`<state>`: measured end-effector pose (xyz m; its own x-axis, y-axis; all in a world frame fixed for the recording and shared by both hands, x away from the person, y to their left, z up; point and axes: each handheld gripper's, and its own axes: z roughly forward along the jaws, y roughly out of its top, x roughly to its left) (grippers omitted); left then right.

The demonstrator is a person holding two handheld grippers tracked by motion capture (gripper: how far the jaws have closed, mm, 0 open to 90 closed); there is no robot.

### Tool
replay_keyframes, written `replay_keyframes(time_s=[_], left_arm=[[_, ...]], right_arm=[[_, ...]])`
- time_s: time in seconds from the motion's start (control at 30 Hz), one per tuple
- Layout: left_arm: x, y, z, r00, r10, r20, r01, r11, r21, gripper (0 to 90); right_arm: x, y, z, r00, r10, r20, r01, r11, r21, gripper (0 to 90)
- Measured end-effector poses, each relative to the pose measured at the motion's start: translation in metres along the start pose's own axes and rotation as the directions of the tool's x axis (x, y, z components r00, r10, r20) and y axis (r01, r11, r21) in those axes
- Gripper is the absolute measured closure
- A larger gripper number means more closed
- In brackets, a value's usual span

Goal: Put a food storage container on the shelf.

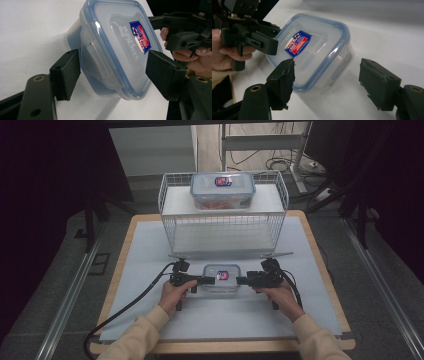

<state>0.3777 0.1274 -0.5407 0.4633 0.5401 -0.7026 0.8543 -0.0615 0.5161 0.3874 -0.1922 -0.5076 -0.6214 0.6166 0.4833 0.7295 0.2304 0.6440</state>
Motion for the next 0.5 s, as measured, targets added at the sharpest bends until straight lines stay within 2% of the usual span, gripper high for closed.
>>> replay_keyframes(time_s=[0.13,0.17,0.3,0.33,0.43,0.5], left_arm=[[-0.001,0.000,-0.001,1.0000,0.005,-0.004,-0.005,1.0000,-0.002,31.0],[-0.001,0.000,-0.001,1.0000,0.005,-0.003,-0.005,1.0000,-0.002,31.1],[-0.001,0.000,-0.001,1.0000,0.006,-0.001,-0.006,1.0000,-0.005,32.6],[-0.001,0.000,-0.001,1.0000,0.007,-0.001,-0.007,1.0000,-0.006,33.6],[-0.002,0.000,-0.002,1.0000,0.010,-0.002,-0.010,0.9999,-0.007,34.1],[-0.002,0.000,-0.002,0.9999,0.011,-0.004,-0.011,0.9999,-0.006,34.3]], right_arm=[[-0.003,0.001,0.008,0.9992,0.034,-0.022,-0.034,0.999,0.015,27.9],[-0.005,0.001,0.013,0.9977,0.055,-0.039,-0.055,0.998,0.023,27.7],[-0.007,0.002,0.018,0.9943,0.087,-0.061,-0.085,0.996,0.037,27.3],[-0.007,0.002,0.021,0.9908,0.108,-0.082,-0.104,0.993,0.046,29.3],[-0.007,0.003,0.023,0.9895,0.118,-0.083,-0.114,0.992,0.050,28.4],[-0.007,0.004,0.022,0.9886,0.130,-0.077,-0.126,0.991,0.047,32.0]])
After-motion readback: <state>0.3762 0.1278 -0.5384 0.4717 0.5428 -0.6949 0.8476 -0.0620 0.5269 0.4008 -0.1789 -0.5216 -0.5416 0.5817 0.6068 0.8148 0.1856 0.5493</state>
